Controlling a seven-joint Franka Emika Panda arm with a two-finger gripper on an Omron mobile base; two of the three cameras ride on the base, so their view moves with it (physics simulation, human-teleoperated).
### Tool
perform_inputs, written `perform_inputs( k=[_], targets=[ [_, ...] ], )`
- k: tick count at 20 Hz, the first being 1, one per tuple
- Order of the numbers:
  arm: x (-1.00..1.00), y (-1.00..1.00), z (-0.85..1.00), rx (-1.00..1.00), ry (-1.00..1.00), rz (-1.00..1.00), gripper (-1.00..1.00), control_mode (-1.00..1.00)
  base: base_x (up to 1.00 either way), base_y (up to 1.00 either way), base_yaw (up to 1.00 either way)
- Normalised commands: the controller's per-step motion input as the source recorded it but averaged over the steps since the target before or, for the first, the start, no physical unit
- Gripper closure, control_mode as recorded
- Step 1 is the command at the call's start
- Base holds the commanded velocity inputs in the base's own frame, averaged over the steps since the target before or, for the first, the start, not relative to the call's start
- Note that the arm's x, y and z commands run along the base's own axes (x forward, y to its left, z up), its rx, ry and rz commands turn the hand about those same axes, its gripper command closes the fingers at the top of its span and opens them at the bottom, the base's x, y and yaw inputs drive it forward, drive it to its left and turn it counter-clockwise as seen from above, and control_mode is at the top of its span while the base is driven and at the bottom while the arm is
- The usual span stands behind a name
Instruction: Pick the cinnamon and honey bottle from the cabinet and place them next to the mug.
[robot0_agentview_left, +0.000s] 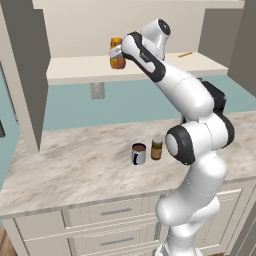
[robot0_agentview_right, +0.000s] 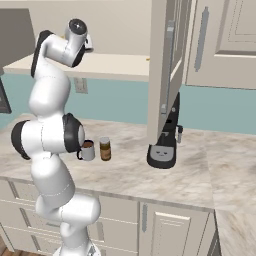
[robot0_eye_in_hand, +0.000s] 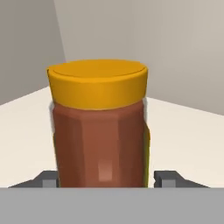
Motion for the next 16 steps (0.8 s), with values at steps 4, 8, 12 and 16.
perform_inputs(
  k=[4,8,12,16],
  targets=[
    [0.00,0.00,0.00,0.00,0.00,0.00,1.00,-1.00,0.00,0.00,0.00],
    [0.00,0.00,0.00,0.00,0.00,0.00,1.00,-1.00,0.00,0.00,0.00],
    [-0.03,0.00,0.00,0.00,0.00,0.00,1.00,-1.00,0.00,0.00,0.00],
    [-0.43,0.00,0.00,0.00,0.00,-0.01,1.00,-1.00,0.00,0.00,0.00]
  ],
)
